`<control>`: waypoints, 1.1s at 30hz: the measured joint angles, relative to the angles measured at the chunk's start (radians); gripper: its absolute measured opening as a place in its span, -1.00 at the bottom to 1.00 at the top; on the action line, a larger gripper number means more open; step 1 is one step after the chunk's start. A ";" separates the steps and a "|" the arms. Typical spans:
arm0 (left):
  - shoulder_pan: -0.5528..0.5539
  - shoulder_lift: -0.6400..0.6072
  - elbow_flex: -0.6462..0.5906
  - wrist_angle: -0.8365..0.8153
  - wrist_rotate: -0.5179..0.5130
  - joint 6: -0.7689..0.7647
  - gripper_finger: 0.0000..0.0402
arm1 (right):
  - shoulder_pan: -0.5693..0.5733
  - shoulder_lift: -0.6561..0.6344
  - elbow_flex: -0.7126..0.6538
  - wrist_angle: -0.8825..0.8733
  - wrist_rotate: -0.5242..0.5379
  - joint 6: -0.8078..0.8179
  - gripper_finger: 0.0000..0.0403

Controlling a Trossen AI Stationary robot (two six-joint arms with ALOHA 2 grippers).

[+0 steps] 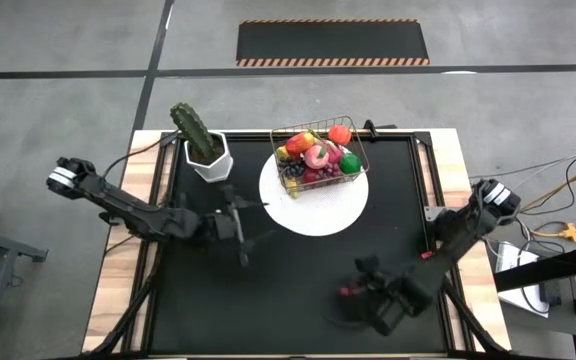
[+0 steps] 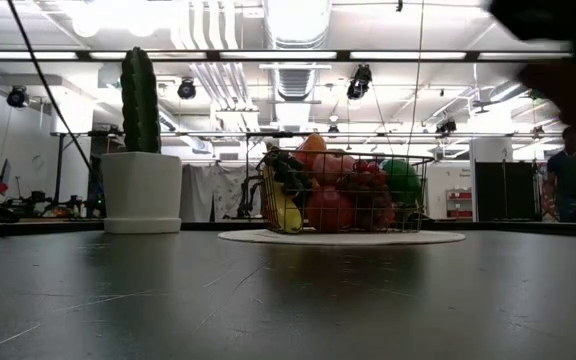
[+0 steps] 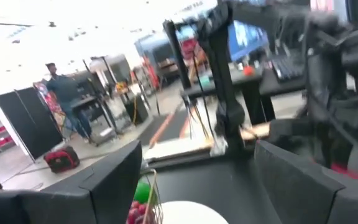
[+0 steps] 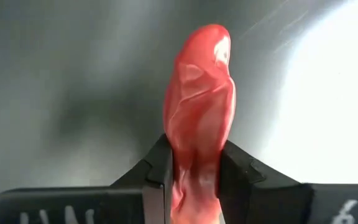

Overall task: Build produce basket
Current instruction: Put the red chili pepper into the wire basket

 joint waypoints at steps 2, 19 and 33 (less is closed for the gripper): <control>0.000 -0.023 -0.046 0.100 0.001 0.009 0.46 | -0.055 -0.031 -0.002 0.093 0.115 -0.070 -0.64; -0.027 -0.132 -0.147 0.192 0.011 0.003 0.46 | -0.737 -0.142 -0.453 1.750 0.004 -0.408 -0.65; -0.027 -0.139 -0.147 0.195 0.013 0.054 0.46 | -0.970 -0.107 -0.473 1.692 0.093 -0.171 -0.65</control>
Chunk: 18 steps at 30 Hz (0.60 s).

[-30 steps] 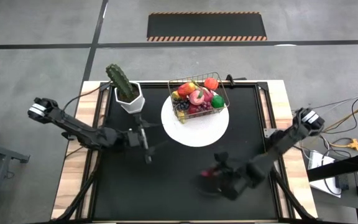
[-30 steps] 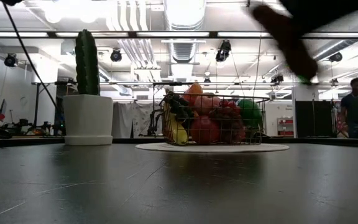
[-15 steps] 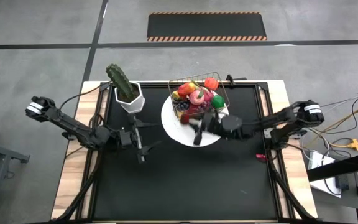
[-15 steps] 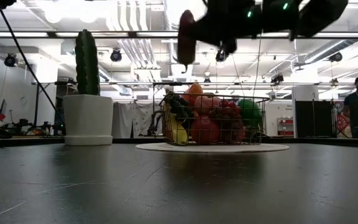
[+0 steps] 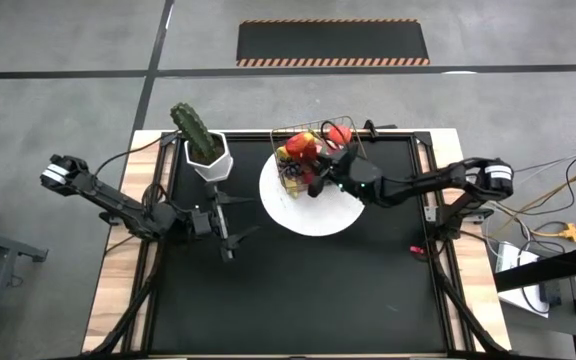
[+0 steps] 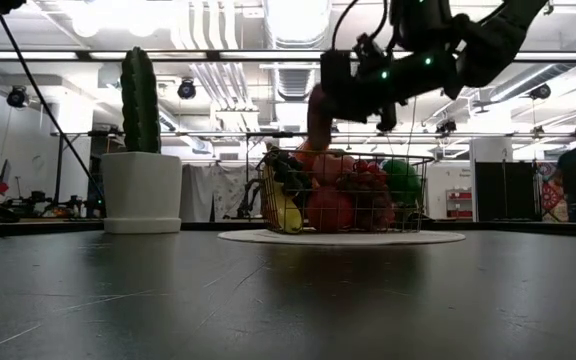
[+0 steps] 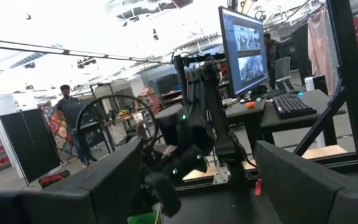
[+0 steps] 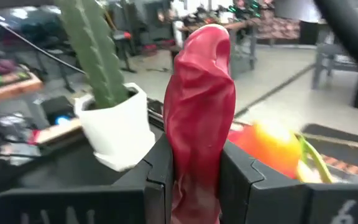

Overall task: Build produce basket
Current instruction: Put the red chili pepper into the wire basket, then return to Home Position

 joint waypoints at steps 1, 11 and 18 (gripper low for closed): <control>0.000 0.000 0.000 0.000 0.000 0.000 0.46 | 0.000 0.009 0.000 -0.006 0.015 0.005 -0.65; 0.000 0.000 0.000 0.000 0.000 0.001 0.46 | -0.002 0.059 0.000 -0.018 0.038 0.065 -0.01; 0.000 0.000 0.000 0.000 -0.001 0.000 0.46 | -0.002 0.032 0.000 -0.028 0.038 0.061 0.31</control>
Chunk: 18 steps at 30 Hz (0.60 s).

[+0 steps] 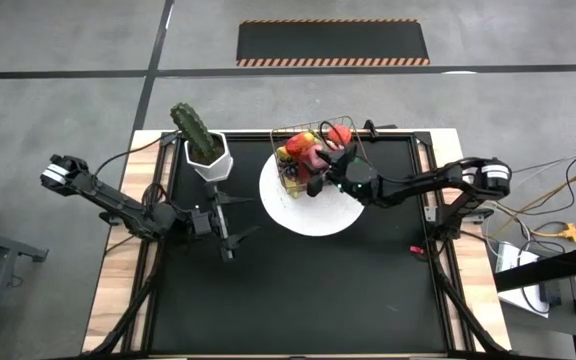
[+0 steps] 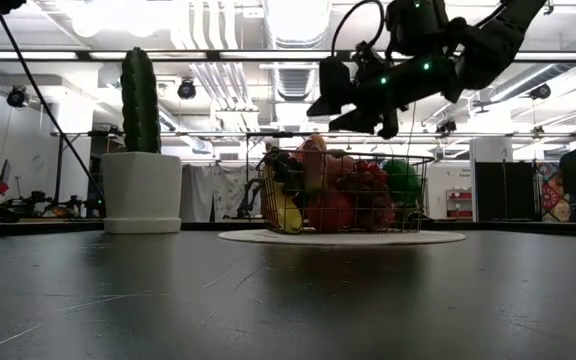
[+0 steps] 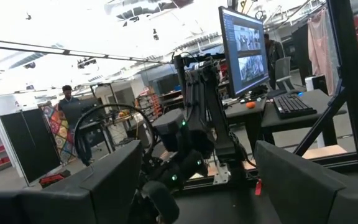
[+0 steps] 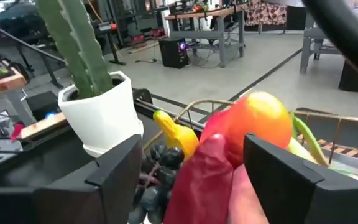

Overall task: Build produce basket
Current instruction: Return to Home Position

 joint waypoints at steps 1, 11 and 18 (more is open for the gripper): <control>0.000 0.000 0.000 0.000 0.000 0.000 0.46 | 0.001 -0.011 0.000 -0.009 -0.001 -0.001 0.33; -0.051 -0.102 0.012 -0.396 0.032 -0.023 0.45 | 0.135 -0.256 -0.062 -0.098 -0.356 -0.299 0.31; -0.144 -0.306 -0.062 -0.674 0.242 -0.030 0.13 | 0.296 -0.454 -0.292 -0.003 -0.360 -0.521 0.04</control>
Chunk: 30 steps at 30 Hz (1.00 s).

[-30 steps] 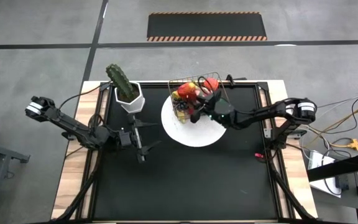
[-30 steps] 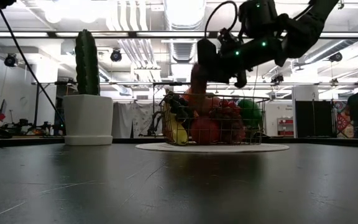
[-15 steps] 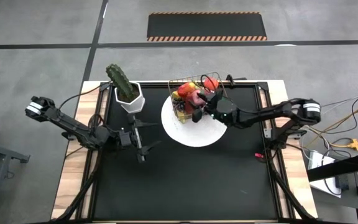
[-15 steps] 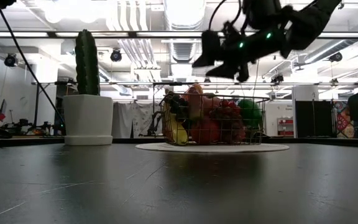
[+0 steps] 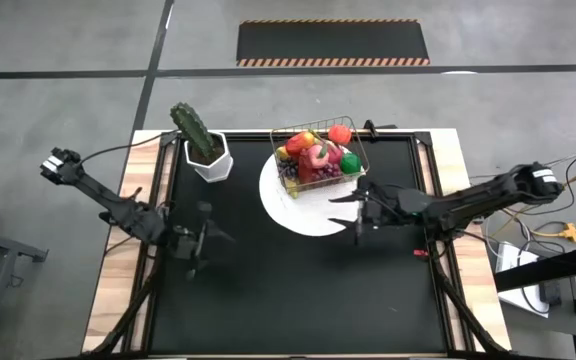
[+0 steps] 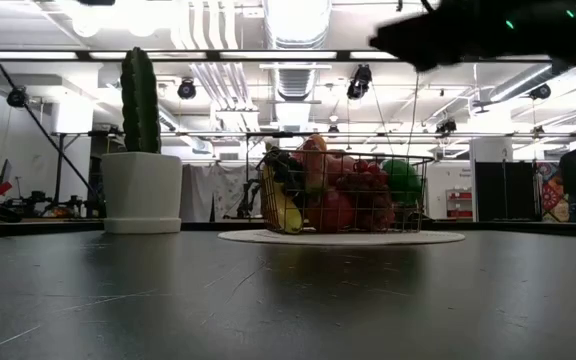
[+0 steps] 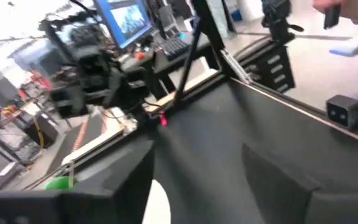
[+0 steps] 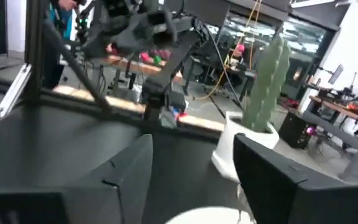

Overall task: Build produce basket
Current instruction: Return to Home Position

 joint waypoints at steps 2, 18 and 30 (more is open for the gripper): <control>0.003 -0.062 -0.047 0.006 -0.009 0.005 -0.02 | -0.003 -0.049 -0.073 0.024 0.002 0.011 -0.06; 0.126 -0.560 -0.424 0.186 -0.019 0.072 -0.98 | -0.311 -0.209 -0.314 0.197 -0.274 -0.039 -0.89; 0.126 -0.684 -0.481 0.163 -0.069 0.070 -0.98 | -0.311 -0.362 -0.406 0.303 -0.299 -0.061 -0.96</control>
